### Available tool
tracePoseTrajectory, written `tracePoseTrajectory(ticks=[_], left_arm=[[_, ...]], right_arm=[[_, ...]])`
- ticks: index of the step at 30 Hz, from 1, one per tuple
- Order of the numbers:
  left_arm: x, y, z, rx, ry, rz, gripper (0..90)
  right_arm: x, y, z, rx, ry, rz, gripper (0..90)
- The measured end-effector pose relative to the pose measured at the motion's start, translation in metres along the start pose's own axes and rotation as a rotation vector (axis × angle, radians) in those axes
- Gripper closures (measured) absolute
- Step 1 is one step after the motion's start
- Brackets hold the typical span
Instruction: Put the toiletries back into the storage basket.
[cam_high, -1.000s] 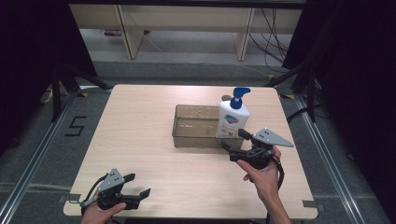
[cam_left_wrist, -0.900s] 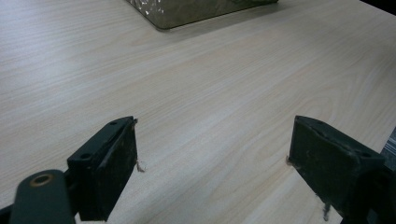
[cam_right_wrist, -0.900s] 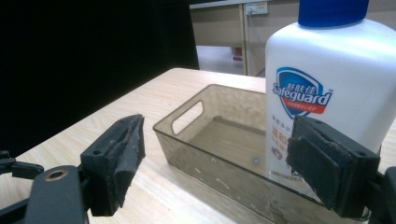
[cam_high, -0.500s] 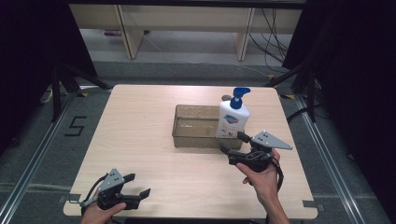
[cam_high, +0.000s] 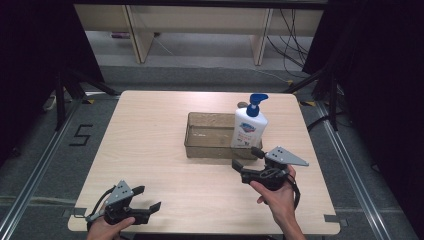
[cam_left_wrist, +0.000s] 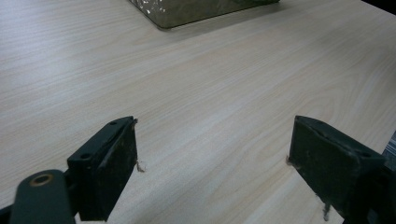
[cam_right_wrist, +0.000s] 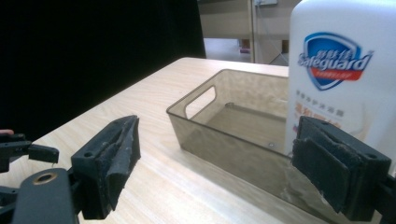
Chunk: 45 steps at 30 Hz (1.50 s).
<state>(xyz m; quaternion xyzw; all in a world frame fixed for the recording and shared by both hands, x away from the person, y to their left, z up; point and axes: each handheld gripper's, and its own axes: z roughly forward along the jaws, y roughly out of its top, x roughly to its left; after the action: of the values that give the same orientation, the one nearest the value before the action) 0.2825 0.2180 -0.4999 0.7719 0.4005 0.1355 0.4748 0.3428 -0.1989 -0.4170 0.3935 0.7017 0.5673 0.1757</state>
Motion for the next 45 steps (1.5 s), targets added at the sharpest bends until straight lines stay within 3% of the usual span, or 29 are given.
tracePoseTrajectory(ticks=[3,4,6,11,13,15,16,18,20,25,26,28,34,35,39,40,43,44,45], left_arm=[[0.000,0.000,0.000,-0.002,0.001,-0.003,14.7],[0.000,0.000,0.000,-0.002,-0.001,-0.003,14.7],[0.000,0.000,0.000,0.000,-0.004,0.000,14.7],[0.000,0.000,0.000,0.000,-0.002,-0.001,14.7],[0.000,0.000,0.001,-0.009,-0.002,-0.011,14.7],[0.000,0.000,0.001,-0.002,-0.003,-0.002,14.7],[0.000,0.000,0.001,-0.001,-0.005,-0.001,14.7],[0.000,0.000,0.000,-0.001,-0.002,-0.002,14.8],[0.000,0.000,0.000,-0.002,0.002,-0.003,14.7],[0.000,0.000,0.001,-0.003,-0.005,-0.003,14.7],[0.000,0.000,0.000,0.004,-0.004,0.001,14.7],[0.000,0.000,0.000,0.005,-0.004,0.003,14.7],[0.000,0.000,0.000,0.000,-0.001,-0.002,14.7],[0.000,0.000,0.001,-0.001,-0.001,-0.003,14.7],[0.000,0.000,0.000,0.001,-0.005,0.002,14.7],[0.000,0.000,0.000,-0.001,0.003,-0.002,14.7],[0.000,0.000,0.000,0.002,-0.003,0.002,14.7],[0.000,0.000,0.000,0.001,-0.003,0.000,14.7],[0.000,0.000,0.000,0.000,-0.002,-0.002,14.7]], right_arm=[[0.002,-0.004,0.002,-0.001,0.004,-0.001,15.2],[0.004,-0.005,0.002,0.008,0.007,0.023,15.2],[0.004,-0.007,0.002,0.009,-0.001,0.001,15.2],[0.005,-0.010,0.002,0.011,0.007,0.004,15.2],[0.007,-0.011,0.001,0.019,0.017,0.026,15.2],[0.006,-0.013,0.002,0.010,0.006,0.008,15.3],[0.009,-0.014,0.002,0.017,0.006,0.040,15.2],[0.007,-0.014,0.001,0.026,0.001,0.005,15.2],[0.008,-0.016,0.001,0.035,0.016,0.026,15.3],[0.009,-0.021,0.003,0.022,0.013,0.023,15.3],[0.012,-0.022,0.001,0.036,0.020,0.065,15.3],[0.010,-0.023,0.002,0.032,0.011,0.020,15.2],[0.012,-0.027,0.000,0.050,0.009,0.032,15.3],[0.014,-0.029,0.000,0.042,0.026,0.061,15.3],[0.013,-0.033,-0.001,0.054,0.003,0.032,15.2],[0.015,-0.034,-0.001,0.059,0.008,0.052,15.3],[0.014,-0.037,-0.002,0.056,0.012,0.041,15.2],[0.015,-0.038,-0.003,0.056,0.018,0.061,15.3],[0.014,-0.037,-0.004,0.059,0.009,0.040,15.3]])
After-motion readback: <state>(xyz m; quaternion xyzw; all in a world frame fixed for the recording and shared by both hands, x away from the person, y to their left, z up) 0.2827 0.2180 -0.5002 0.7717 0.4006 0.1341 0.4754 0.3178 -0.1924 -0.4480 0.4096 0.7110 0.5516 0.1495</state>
